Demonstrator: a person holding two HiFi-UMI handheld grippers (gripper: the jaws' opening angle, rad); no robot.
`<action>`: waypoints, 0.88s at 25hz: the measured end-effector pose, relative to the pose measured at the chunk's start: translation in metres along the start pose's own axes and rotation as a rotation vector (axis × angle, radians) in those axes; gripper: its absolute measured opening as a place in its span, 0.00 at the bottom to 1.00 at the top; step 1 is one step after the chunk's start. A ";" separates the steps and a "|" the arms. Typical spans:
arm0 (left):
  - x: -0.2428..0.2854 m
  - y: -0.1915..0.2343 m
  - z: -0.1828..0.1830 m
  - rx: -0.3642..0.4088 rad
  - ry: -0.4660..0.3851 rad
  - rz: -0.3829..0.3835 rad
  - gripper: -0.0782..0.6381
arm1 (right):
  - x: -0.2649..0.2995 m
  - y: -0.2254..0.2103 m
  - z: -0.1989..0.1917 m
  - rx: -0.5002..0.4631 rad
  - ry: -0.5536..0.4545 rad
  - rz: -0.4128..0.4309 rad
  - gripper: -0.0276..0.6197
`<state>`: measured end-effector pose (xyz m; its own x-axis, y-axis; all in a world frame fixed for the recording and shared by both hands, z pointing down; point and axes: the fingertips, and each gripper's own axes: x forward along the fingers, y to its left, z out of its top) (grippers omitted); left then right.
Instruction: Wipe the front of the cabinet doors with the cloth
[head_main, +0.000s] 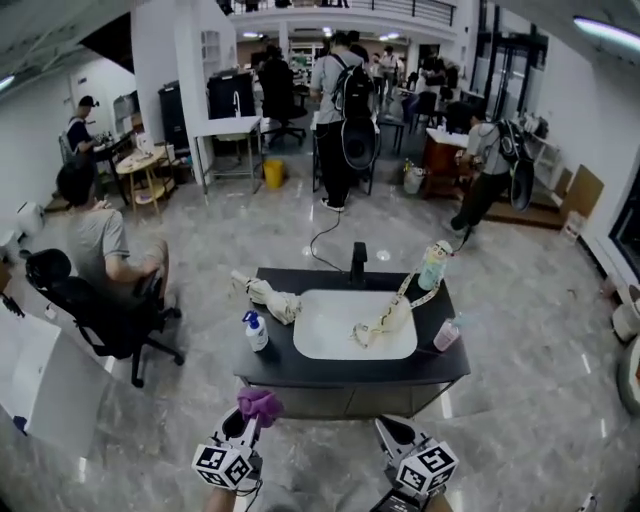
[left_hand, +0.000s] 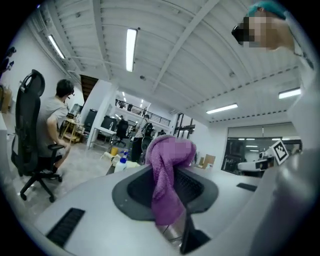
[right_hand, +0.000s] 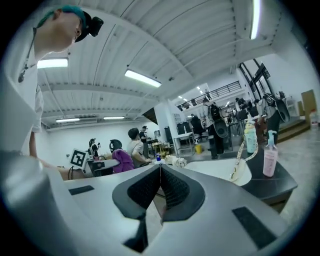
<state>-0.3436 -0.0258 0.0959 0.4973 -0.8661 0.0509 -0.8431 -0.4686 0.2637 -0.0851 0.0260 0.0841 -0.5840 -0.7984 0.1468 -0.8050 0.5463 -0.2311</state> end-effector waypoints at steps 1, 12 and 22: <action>-0.005 -0.015 0.018 0.012 -0.017 -0.018 0.25 | -0.009 0.003 0.014 -0.011 -0.015 -0.003 0.09; -0.035 -0.139 0.141 0.024 -0.114 -0.139 0.25 | -0.096 0.024 0.146 -0.098 -0.138 -0.035 0.09; -0.068 -0.182 0.186 0.040 -0.157 -0.080 0.25 | -0.126 0.045 0.199 0.019 -0.242 0.075 0.09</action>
<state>-0.2615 0.0862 -0.1347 0.5273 -0.8410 -0.1207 -0.8114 -0.5406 0.2221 -0.0271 0.1012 -0.1367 -0.5983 -0.7943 -0.1054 -0.7570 0.6034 -0.2507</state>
